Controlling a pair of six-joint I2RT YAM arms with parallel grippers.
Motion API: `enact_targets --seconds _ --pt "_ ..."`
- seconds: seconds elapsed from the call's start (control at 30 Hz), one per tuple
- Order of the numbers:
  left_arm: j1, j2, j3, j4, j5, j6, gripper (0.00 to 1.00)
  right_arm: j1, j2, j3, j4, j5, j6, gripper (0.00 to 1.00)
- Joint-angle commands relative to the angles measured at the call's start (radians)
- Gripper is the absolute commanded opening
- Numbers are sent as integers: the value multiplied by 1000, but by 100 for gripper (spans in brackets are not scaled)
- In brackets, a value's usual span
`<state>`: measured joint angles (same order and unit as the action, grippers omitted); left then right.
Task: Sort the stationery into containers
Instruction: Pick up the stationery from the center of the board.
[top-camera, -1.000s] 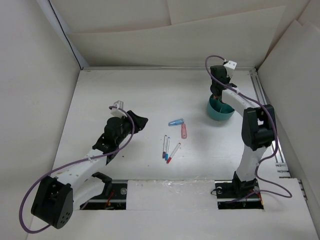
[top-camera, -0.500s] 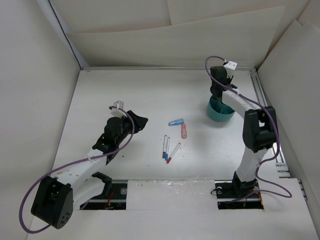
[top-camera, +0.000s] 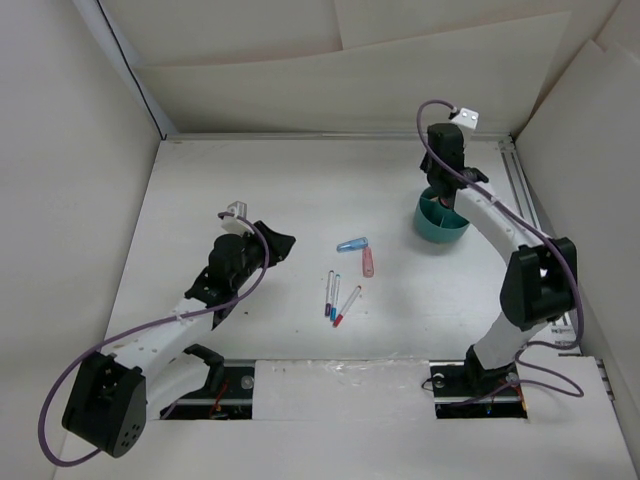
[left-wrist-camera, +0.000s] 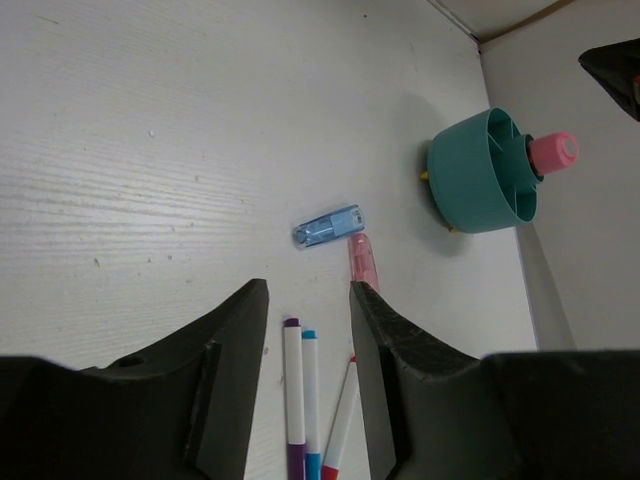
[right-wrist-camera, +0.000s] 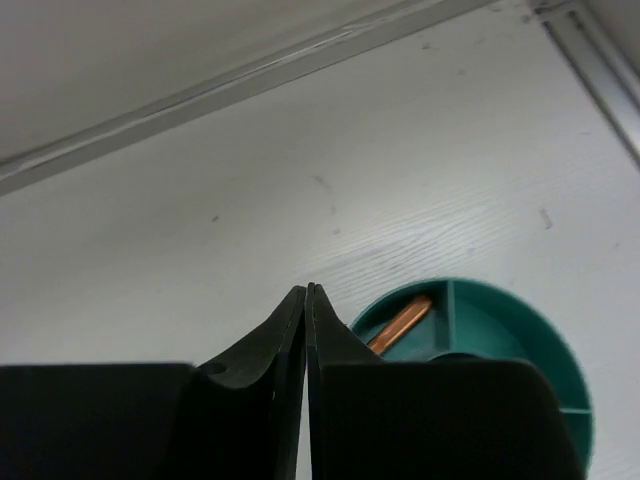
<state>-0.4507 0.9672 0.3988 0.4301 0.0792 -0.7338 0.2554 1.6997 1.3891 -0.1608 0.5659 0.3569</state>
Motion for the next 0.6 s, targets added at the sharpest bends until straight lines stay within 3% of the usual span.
enact_targets --seconds 0.0,0.07,0.17,0.37,0.47,0.53,0.57 --pt "-3 11 3 36 7 13 33 74 -63 -54 -25 -159 -3 7" --pt "-3 24 3 36 16 22 27 134 -75 -82 -25 -233 -3 0" --pt "-3 24 14 27 16 31 17 194 -48 -127 -34 -323 8 0" --pt "-3 33 14 27 25 31 14 297 -15 -180 -68 -368 66 4" --pt "-3 33 14 18 25 40 14 326 -47 -211 -124 -356 76 33" --pt "-3 33 14 18 25 40 17 335 -48 -211 -185 -356 76 48" --pt "-3 33 14 18 25 40 17 344 -48 -211 -197 -347 76 50"
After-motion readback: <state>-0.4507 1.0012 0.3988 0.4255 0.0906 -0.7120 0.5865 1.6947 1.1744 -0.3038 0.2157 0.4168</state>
